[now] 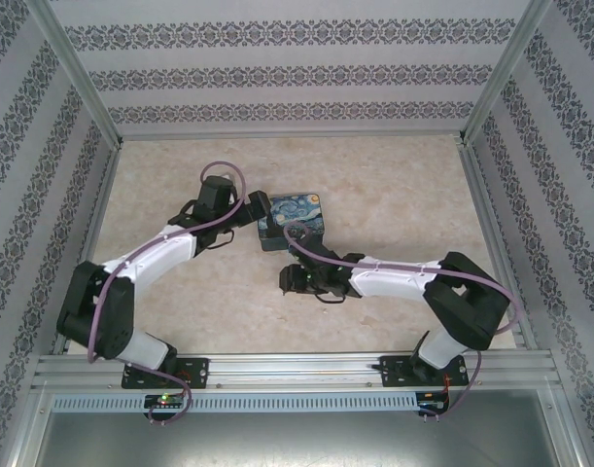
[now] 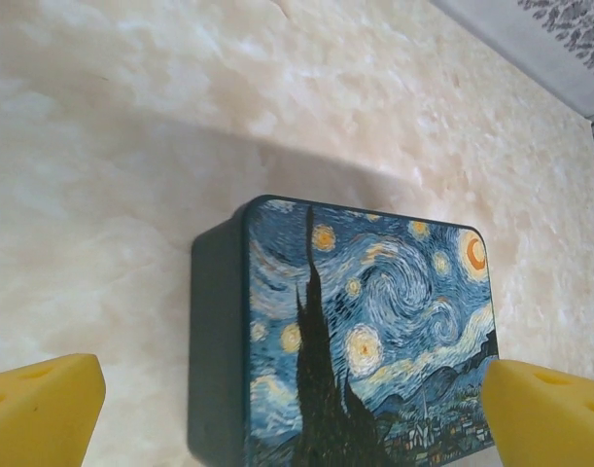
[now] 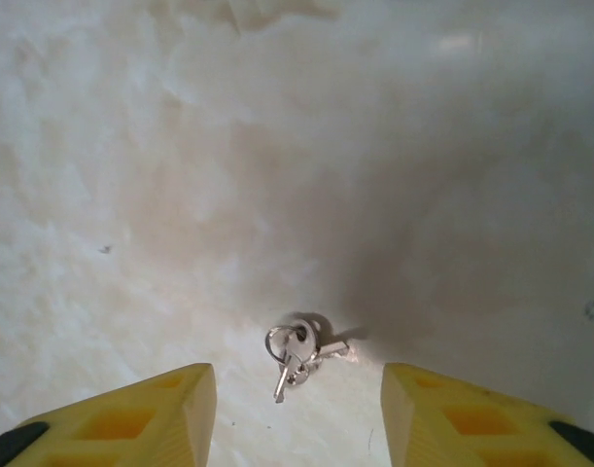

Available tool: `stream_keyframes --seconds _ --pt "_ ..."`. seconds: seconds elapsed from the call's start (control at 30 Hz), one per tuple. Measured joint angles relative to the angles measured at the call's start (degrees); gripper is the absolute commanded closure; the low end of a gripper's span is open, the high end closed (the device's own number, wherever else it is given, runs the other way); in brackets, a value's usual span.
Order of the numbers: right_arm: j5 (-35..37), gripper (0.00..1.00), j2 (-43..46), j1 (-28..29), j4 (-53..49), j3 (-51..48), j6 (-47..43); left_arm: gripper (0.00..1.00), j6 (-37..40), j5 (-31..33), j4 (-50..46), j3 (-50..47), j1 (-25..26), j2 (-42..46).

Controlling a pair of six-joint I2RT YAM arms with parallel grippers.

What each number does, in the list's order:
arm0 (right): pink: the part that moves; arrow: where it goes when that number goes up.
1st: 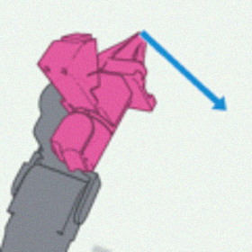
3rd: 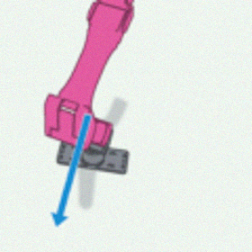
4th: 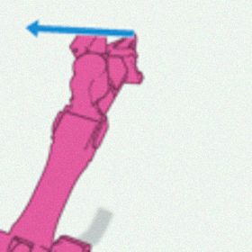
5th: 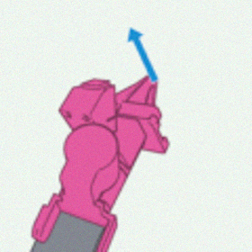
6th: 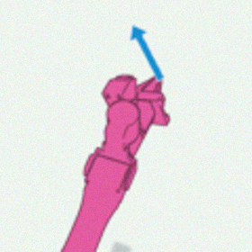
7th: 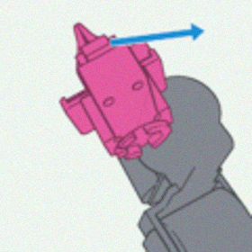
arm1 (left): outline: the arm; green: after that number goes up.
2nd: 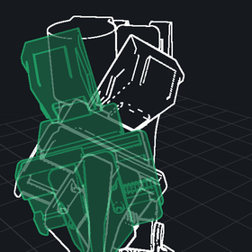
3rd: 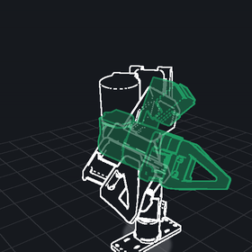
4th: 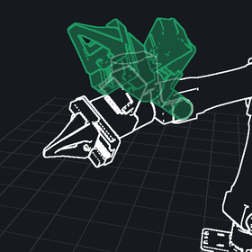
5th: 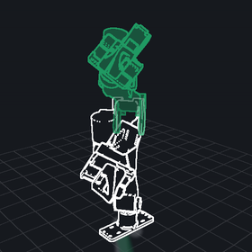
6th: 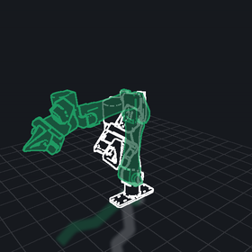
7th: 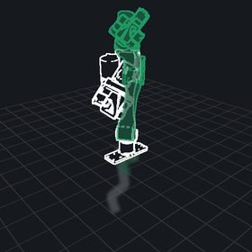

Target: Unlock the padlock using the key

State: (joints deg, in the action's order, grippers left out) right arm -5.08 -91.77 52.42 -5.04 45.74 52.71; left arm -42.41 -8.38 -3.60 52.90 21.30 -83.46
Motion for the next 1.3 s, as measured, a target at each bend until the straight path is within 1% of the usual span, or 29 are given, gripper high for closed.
stream_keyframes --seconds 0.13,0.3,0.6,0.87,1.2,1.3 --pt "1.66 0.6 -1.44 0.9 0.02 0.0 1.64 0.01 0.39 1.16 -1.64 -2.89 -0.44 4.22" --pt "2.71 0.62 -2.49 0.9 1.29 0.0 4.09 0.01 0.85 1.6 -3.23 -5.25 -0.44 6.73" --pt "2.71 0.64 -4.57 0.96 2.75 0.55 7.02 0.01 1.49 1.6 -3.52 -6.84 -0.76 7.08" --pt "2.75 0.7 -5.33 0.94 2.71 1.14 7.82 0.01 1.68 1.57 -3.54 -7.04 -0.79 7.08" --pt "2.73 0.81 -5.9 0.94 3.52 1.16 8.7 0.01 1.66 1.57 -3.52 -7.39 -0.79 7.08" --pt "2.71 0.87 -6.19 0.94 3.85 1.16 8.68 0.01 1.66 1.57 -3.52 -7.43 -0.79 7.08"
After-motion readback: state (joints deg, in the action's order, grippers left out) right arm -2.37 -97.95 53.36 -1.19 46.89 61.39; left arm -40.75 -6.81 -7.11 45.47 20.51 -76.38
